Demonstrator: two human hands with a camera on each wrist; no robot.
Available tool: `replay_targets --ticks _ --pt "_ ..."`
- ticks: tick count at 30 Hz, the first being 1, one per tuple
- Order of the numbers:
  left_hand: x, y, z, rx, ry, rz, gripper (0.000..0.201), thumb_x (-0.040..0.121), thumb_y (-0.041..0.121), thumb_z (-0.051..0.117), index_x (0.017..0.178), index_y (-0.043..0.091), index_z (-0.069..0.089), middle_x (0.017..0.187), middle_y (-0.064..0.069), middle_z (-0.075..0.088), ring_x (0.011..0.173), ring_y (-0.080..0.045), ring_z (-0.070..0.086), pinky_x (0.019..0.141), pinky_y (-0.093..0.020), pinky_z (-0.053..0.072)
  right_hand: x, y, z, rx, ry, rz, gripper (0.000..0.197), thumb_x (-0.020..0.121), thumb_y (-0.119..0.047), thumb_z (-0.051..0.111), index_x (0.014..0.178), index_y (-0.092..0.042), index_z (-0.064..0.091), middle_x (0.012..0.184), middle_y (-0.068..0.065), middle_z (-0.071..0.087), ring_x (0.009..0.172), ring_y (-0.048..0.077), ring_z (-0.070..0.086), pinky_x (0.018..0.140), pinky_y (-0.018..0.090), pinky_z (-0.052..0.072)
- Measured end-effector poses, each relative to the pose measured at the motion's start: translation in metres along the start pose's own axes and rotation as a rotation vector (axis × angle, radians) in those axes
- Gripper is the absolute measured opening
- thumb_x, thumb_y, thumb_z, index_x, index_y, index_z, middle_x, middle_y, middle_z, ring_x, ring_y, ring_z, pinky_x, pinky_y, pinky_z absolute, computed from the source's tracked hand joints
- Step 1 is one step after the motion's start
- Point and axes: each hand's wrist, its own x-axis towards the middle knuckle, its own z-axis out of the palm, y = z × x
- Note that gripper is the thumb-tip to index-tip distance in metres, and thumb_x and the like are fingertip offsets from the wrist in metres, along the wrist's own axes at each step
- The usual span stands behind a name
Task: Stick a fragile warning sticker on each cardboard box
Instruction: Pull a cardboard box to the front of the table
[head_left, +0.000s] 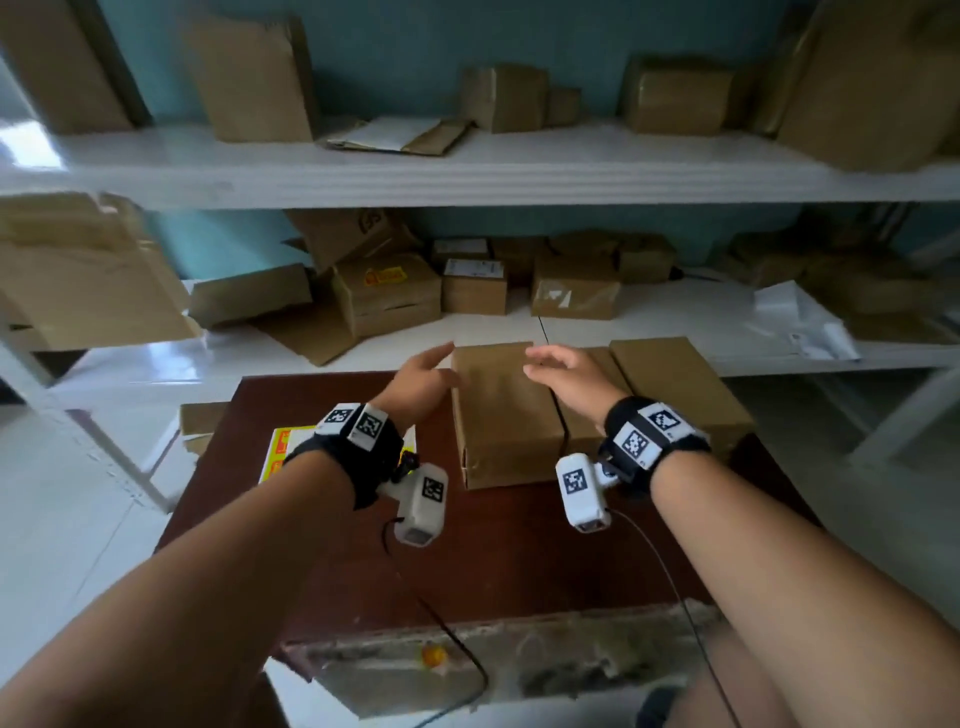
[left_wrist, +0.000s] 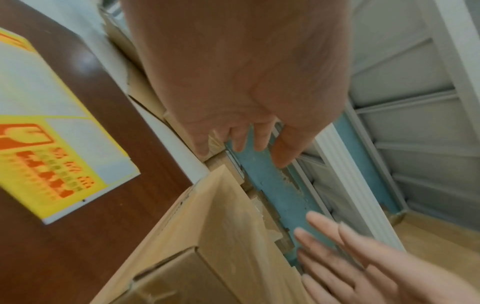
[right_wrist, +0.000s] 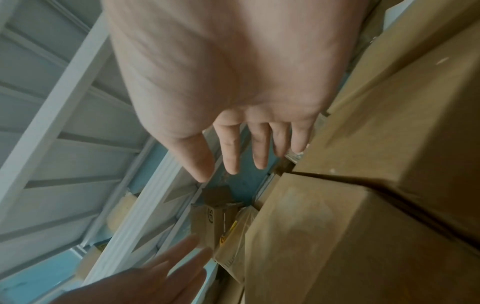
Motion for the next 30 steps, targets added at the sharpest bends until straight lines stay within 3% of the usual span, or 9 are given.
replay_targets --ticks 4,8,11,13,18,20,23,27,30 --pt "-0.033 0.008 0.004 -0.044 0.008 -0.028 0.059 0.096 -0.004 0.052 0.151 0.008 0.037 0.147 -0.007 0.047 0.121 -0.01 0.044 0.091 -0.019 0.036 -0.028 0.004 -0.003 -0.015 -0.001 0.054 0.041 0.097 -0.031 0.061 0.137 -0.024 0.056 0.144 -0.001 0.053 0.133 0.017 0.048 0.106 0.032 0.037" --pt "-0.022 -0.007 0.008 -0.081 0.056 -0.048 0.057 0.095 -0.003 0.052 0.15 0.005 0.039 0.146 -0.007 0.048 0.132 -0.018 0.045 0.096 -0.023 0.037 -0.026 0.01 0.0 0.076 0.026 0.116 0.04 0.098 -0.028 0.06 0.137 -0.022 0.056 0.146 0.002 0.052 0.133 0.018 0.049 0.107 0.031 0.037" --pt "-0.001 -0.024 0.014 -0.052 0.039 -0.047 0.042 0.092 -0.005 0.055 0.133 0.001 0.056 0.121 -0.003 0.063 0.12 -0.022 0.058 0.085 -0.015 0.047 -0.014 0.015 0.009 0.078 0.015 0.117 0.039 0.098 -0.026 0.061 0.136 -0.02 0.056 0.143 0.003 0.054 0.131 0.018 0.05 0.104 0.028 0.037" --pt "0.028 -0.043 0.014 -0.053 -0.019 -0.067 0.035 0.089 0.001 0.061 0.124 0.001 0.062 0.116 -0.007 0.069 0.11 -0.021 0.064 0.079 -0.016 0.051 0.007 0.021 0.016 0.08 0.03 0.119 0.038 0.098 -0.026 0.06 0.136 -0.019 0.057 0.141 0.002 0.056 0.13 0.017 0.051 0.105 0.027 0.037" --pt "0.047 -0.047 0.014 -0.105 -0.049 -0.12 0.039 0.096 -0.001 0.05 0.132 0.016 0.055 0.106 -0.005 0.068 0.092 -0.024 0.068 0.056 -0.018 0.052 0.024 0.025 0.02 0.144 0.019 0.167 0.039 0.099 -0.029 0.057 0.137 -0.021 0.056 0.139 -0.003 0.057 0.129 0.016 0.051 0.11 0.039 0.039" --pt "0.044 -0.047 0.016 -0.126 -0.054 -0.168 0.041 0.098 0.003 0.05 0.133 0.024 0.048 0.109 -0.004 0.065 0.079 -0.018 0.066 0.051 -0.02 0.052 0.026 0.026 0.024 0.163 0.019 0.189 0.042 0.099 -0.029 0.058 0.14 -0.019 0.053 0.141 -0.001 0.055 0.13 0.017 0.05 0.11 0.039 0.039" --pt "0.045 -0.05 0.016 -0.149 -0.075 -0.201 0.053 0.096 0.003 0.052 0.146 0.019 0.04 0.127 -0.011 0.063 0.089 -0.02 0.068 0.053 -0.026 0.055 0.026 0.025 0.026 0.163 0.014 0.197 0.048 0.099 -0.028 0.059 0.144 -0.017 0.047 0.147 0.003 0.05 0.133 0.019 0.048 0.11 0.038 0.039" --pt "0.039 -0.049 0.02 -0.159 -0.057 -0.187 0.044 0.097 0.0 0.052 0.14 0.01 0.047 0.114 -0.007 0.065 0.085 -0.019 0.066 0.056 -0.023 0.056 0.022 0.024 0.027 0.168 -0.001 0.196 0.054 0.098 -0.028 0.061 0.148 -0.018 0.043 0.153 0.007 0.043 0.138 0.021 0.043 0.107 0.032 0.035" --pt "0.029 -0.051 0.023 -0.151 -0.031 -0.191 0.038 0.098 0.001 0.052 0.135 0.003 0.052 0.119 -0.012 0.066 0.095 -0.027 0.067 0.074 -0.03 0.057 0.012 0.026 0.03 0.174 -0.018 0.201 0.054 0.097 -0.028 0.061 0.148 -0.018 0.044 0.153 0.007 0.043 0.139 0.021 0.043 0.103 0.028 0.035"
